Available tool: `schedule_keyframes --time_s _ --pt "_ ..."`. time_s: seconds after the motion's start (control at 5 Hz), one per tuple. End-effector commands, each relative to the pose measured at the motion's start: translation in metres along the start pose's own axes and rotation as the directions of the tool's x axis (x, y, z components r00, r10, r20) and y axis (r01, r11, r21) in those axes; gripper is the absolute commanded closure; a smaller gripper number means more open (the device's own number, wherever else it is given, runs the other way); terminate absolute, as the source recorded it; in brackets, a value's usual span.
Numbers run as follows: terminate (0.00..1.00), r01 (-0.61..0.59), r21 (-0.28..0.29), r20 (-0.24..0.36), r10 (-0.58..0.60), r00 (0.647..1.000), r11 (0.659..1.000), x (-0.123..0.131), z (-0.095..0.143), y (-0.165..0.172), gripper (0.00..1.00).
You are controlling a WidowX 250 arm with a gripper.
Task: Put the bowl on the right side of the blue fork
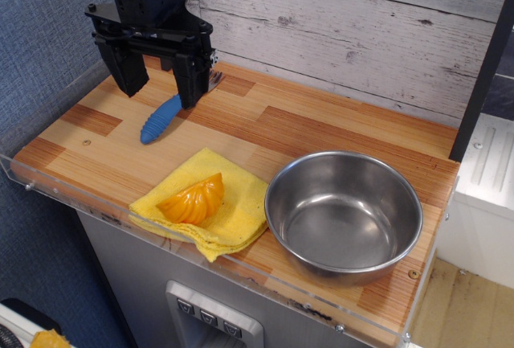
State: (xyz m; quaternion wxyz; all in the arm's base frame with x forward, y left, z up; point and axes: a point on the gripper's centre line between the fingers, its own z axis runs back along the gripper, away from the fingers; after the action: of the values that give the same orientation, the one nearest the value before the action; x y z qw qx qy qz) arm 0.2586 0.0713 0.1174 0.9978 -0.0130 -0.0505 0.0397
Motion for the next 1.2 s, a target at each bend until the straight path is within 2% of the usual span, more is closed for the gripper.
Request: schedule_keyframes --time_s 0.0,0.2,0.4,0.6,0.8,1.0 --pt "0.0 0.0 0.0 0.0 0.0 1.0 1.0 0.0 0.0 0.0 0.0" --pt "0.0 0.117 -0.068 -0.012 -0.118 0.993 0.991 0.01 -0.011 -0.021 0.0" --pt "0.0 0.218 -0.084 -0.004 -0.22 0.976 0.972 0.016 -0.015 -0.048 0.0" --pt "0.0 0.297 -0.072 0.008 -0.298 0.955 0.952 0.023 -0.02 -0.082 0.0" --pt "0.0 0.374 -0.045 -0.008 -0.375 0.927 0.926 0.031 -0.033 -0.106 0.0" --pt "0.0 0.392 -0.017 -0.027 -0.392 0.92 0.92 0.045 -0.055 -0.112 0.0"
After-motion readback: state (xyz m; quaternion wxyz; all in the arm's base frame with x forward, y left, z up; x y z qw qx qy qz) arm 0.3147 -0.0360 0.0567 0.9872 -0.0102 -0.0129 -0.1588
